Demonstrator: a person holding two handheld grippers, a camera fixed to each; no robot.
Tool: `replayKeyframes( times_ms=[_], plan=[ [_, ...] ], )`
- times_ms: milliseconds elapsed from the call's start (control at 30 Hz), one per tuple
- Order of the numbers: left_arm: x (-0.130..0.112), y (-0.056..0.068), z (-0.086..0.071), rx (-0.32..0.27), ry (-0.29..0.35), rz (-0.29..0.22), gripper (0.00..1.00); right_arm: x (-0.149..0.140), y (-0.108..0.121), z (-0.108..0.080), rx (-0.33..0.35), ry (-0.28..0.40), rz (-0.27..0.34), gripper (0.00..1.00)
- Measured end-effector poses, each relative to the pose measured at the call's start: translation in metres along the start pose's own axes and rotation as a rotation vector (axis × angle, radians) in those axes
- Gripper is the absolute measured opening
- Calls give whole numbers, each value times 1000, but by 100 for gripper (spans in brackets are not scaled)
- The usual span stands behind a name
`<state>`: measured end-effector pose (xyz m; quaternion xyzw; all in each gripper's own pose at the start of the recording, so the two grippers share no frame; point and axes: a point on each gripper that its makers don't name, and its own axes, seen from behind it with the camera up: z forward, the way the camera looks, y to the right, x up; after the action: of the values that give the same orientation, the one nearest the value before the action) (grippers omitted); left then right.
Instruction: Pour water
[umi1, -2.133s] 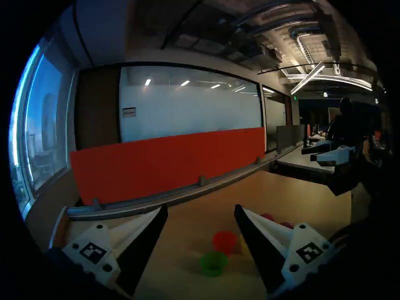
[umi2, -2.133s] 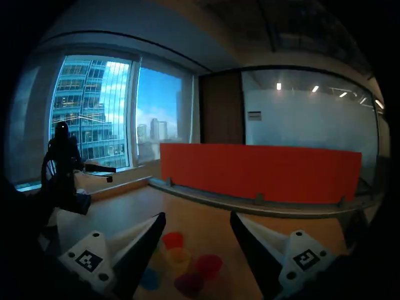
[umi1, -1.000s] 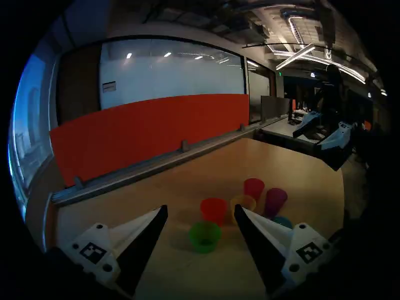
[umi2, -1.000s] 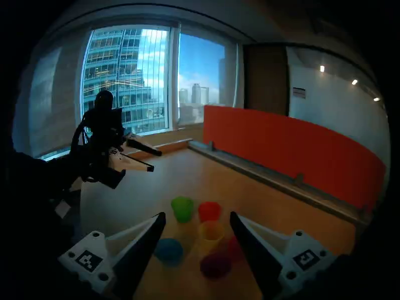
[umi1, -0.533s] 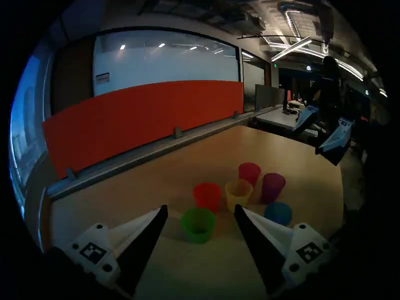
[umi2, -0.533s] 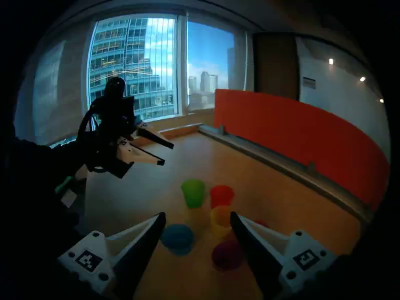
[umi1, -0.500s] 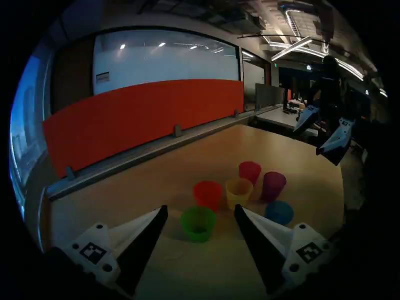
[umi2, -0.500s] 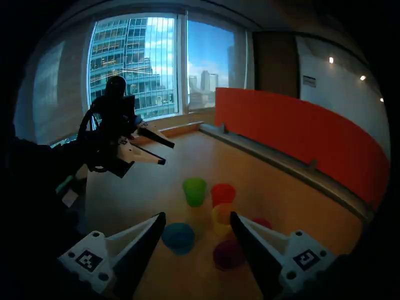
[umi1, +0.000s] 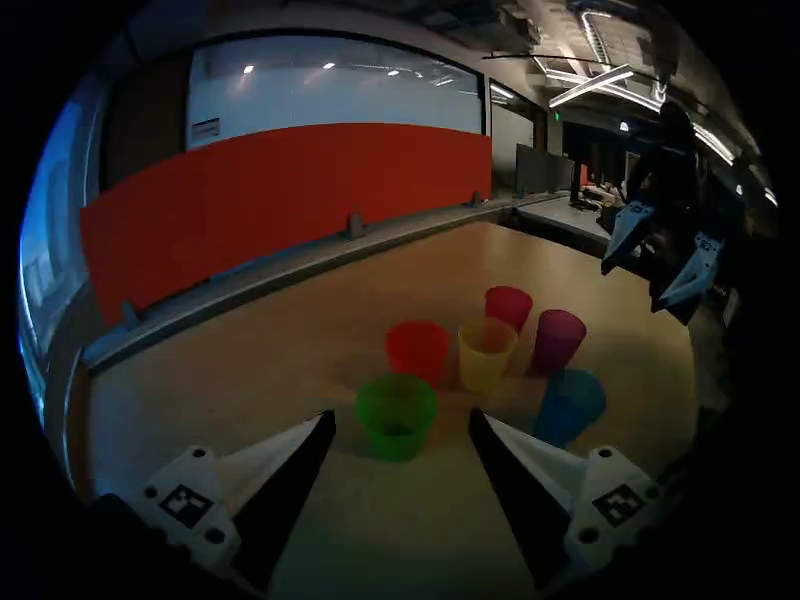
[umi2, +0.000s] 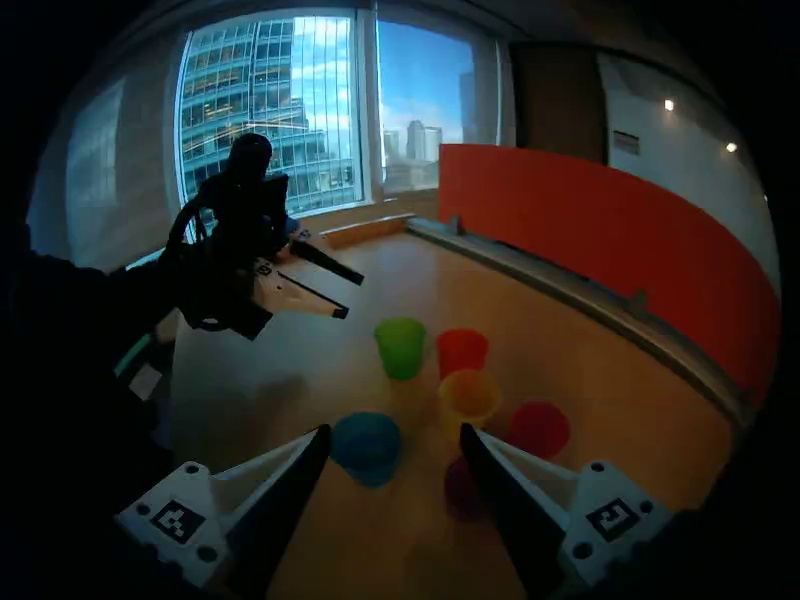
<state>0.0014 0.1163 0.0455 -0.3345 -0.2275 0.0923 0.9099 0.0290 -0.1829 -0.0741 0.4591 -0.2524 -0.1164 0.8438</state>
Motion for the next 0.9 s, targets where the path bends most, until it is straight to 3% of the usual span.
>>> replayKeyframes(
  times_ms=[400,900],
  plan=[
    [-33,-1,22,-1,-80,18,99,-23,-8,18,12,-47,-40,100],
    [-52,-1,56,-37,-142,43,100,-45,-14,41,34,-97,-60,100]
  ],
)
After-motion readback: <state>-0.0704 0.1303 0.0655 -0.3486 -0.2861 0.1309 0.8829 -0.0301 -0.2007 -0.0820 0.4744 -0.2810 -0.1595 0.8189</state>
